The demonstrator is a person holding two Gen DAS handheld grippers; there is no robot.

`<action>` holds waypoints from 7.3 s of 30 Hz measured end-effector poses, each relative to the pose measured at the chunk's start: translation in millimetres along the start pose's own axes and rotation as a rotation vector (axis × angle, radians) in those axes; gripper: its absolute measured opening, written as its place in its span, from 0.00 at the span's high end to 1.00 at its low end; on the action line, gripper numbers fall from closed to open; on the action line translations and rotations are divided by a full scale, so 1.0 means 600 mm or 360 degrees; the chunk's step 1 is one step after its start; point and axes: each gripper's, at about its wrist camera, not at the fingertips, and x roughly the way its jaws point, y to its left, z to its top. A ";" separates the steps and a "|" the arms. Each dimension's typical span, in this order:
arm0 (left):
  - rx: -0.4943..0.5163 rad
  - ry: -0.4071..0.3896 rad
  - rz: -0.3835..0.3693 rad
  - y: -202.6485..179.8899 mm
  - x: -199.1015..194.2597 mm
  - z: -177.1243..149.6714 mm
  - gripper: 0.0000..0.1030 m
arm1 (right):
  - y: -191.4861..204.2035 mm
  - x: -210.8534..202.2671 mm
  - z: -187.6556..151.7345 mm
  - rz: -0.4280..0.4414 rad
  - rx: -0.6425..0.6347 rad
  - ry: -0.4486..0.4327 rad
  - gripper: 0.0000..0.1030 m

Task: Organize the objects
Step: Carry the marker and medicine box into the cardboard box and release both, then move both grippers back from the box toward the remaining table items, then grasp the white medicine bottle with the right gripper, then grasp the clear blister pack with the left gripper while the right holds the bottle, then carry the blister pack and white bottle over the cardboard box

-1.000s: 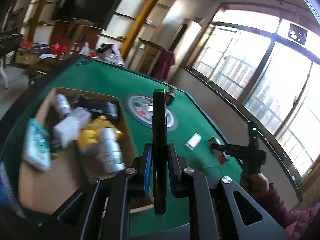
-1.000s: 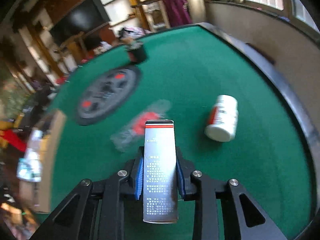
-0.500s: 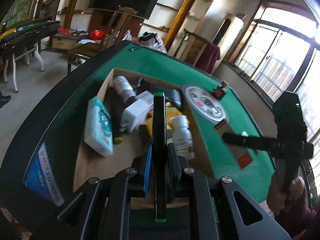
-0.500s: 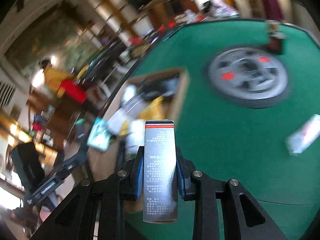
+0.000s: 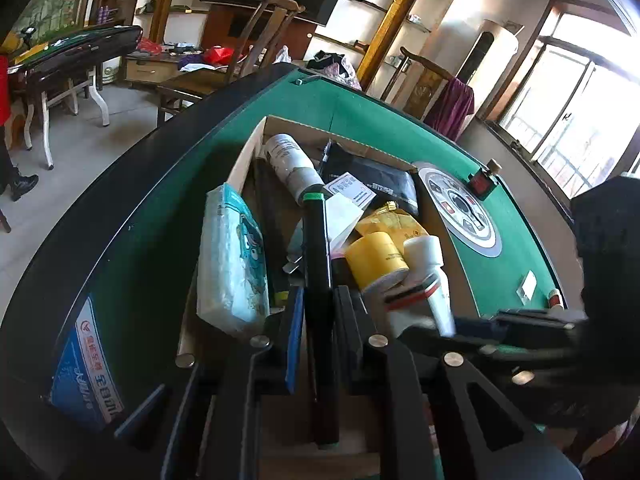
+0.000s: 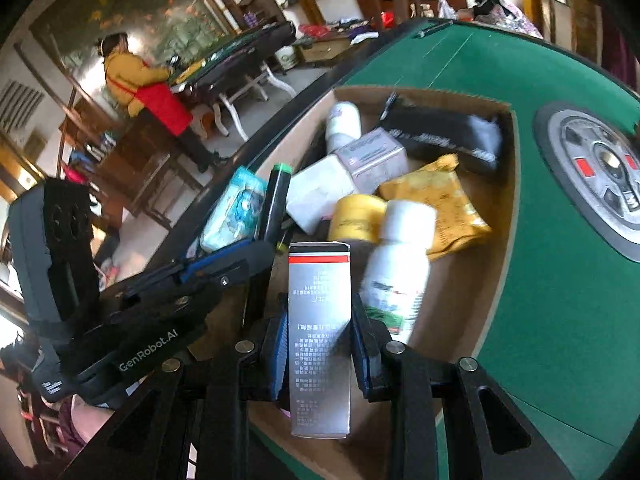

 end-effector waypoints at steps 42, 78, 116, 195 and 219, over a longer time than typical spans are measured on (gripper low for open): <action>0.0392 -0.0234 0.0553 -0.171 -0.087 -0.005 0.12 | -0.079 -0.160 -0.081 -0.0199 0.0100 -0.0416 0.10; 0.0482 -0.0099 0.0602 -0.208 -0.058 -0.018 0.12 | -0.133 -0.174 -0.098 -0.0165 0.0220 -0.0412 0.09; 0.0735 0.0150 0.0130 -0.414 0.056 -0.043 0.12 | -0.552 -0.330 -0.195 -0.1212 0.0760 -0.0421 0.48; 0.0971 0.0298 -0.0077 -0.593 0.305 -0.082 0.65 | -0.560 -0.324 -0.206 -0.1173 0.0767 -0.0385 0.40; 0.0622 0.0185 -0.0224 -0.478 0.164 -0.058 0.74 | -0.575 -0.341 -0.220 -0.1165 0.0875 -0.0493 0.61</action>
